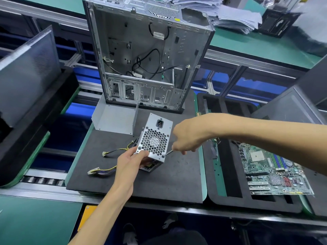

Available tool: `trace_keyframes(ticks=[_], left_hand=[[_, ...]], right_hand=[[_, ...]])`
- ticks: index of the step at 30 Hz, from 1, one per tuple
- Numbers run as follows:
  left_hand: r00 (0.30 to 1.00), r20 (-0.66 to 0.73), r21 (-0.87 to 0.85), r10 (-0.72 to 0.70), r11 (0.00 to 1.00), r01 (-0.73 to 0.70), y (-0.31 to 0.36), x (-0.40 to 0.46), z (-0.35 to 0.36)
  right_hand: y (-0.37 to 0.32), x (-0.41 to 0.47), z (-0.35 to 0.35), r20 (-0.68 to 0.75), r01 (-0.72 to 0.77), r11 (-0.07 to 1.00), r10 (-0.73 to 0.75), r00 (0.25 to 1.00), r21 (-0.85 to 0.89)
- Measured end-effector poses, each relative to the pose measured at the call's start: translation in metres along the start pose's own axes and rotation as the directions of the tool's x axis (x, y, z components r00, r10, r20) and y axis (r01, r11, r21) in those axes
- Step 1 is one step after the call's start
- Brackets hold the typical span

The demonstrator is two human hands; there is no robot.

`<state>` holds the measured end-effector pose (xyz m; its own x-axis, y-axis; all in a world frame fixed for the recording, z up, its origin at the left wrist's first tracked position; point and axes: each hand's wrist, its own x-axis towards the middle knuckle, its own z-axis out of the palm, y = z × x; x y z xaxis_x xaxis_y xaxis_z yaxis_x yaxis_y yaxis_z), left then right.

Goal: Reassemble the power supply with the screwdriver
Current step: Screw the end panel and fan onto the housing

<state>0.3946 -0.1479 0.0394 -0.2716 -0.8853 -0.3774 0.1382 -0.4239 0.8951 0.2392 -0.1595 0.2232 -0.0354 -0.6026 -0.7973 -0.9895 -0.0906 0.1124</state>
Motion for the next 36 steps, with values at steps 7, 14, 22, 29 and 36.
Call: trace_keyframes(ticks=[7,14,22,29,36], left_hand=[[1.000,0.016,0.006,0.003,1.000,-0.003,-0.001,0.001,0.001],[1.000,0.013,-0.009,0.028,1.000,-0.028,-0.004,0.003,0.000],[1.000,0.002,0.017,0.029,0.999,-0.029,-0.005,0.003,0.000],[1.000,-0.010,0.024,0.019,1.000,-0.019,-0.005,0.004,0.001],[1.000,-0.003,0.014,0.026,1.000,-0.026,-0.005,0.003,0.001]], right_hand=[[0.004,-0.017,0.004,-0.336,0.025,0.942,-0.144,0.931,-0.335],[0.004,-0.013,0.017,-0.415,0.061,0.955,-0.183,0.891,-0.289],[0.002,-0.016,0.017,-0.373,0.036,0.983,-0.102,0.922,-0.180],[0.001,-0.015,0.006,-0.293,0.015,0.985,-0.066,0.954,-0.174],[-0.006,-0.012,0.008,-0.242,0.019,0.959,-0.090,0.966,-0.281]])
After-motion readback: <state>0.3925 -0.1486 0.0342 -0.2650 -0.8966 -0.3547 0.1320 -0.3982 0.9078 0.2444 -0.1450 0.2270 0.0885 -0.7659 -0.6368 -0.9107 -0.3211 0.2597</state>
